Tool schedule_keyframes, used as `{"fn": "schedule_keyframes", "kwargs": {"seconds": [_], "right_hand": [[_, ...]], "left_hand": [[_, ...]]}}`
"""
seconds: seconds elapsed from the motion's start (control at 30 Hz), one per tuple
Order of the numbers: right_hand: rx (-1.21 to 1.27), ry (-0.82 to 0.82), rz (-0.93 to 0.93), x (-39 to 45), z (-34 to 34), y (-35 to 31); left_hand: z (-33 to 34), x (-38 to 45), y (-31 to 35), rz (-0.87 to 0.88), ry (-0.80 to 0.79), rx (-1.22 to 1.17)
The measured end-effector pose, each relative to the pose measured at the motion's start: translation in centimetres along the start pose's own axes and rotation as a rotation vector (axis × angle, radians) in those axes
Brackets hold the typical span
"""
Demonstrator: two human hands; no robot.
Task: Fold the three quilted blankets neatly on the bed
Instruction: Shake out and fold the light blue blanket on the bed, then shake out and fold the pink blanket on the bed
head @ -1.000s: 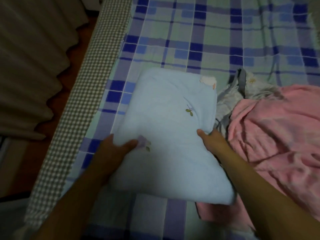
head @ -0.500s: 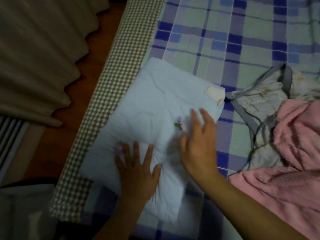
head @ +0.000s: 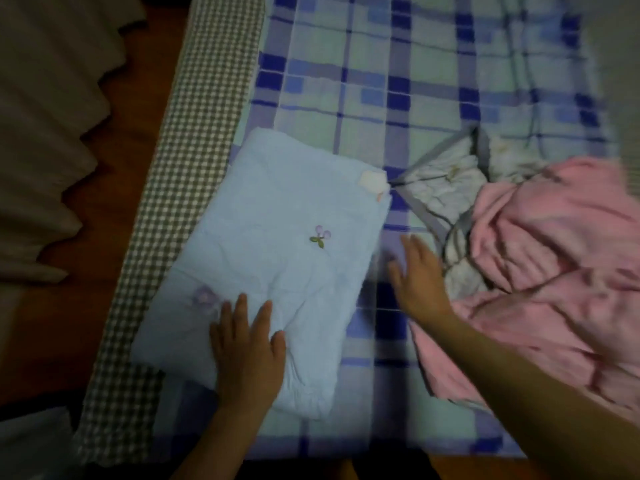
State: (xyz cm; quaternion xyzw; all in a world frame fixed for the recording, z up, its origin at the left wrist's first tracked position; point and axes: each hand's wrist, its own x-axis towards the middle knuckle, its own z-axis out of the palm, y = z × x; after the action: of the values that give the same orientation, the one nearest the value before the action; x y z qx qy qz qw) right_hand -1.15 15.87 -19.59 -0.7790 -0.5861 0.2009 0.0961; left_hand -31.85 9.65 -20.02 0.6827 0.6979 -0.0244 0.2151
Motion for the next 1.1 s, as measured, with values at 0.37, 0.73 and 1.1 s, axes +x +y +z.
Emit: {"fn": "schedule_keyframes", "kwargs": {"seconds": [0.37,0.73,1.1], "right_hand": [[0.177,0.15,0.77,-23.5,-17.0,17.4],[0.477,0.054,0.69,-17.3,-21.4,34.9],[-0.144,-0.191,-0.127,-7.6,-28.1,37.7]], "left_hand": [[-5.0,-2.5,14.7,0.222,-0.18,-0.292],[-1.5,-6.9,34.6,-0.063,-0.204,-0.671],[0.2,-18.2,42.2,-0.145,-0.354,-0.597]]}}
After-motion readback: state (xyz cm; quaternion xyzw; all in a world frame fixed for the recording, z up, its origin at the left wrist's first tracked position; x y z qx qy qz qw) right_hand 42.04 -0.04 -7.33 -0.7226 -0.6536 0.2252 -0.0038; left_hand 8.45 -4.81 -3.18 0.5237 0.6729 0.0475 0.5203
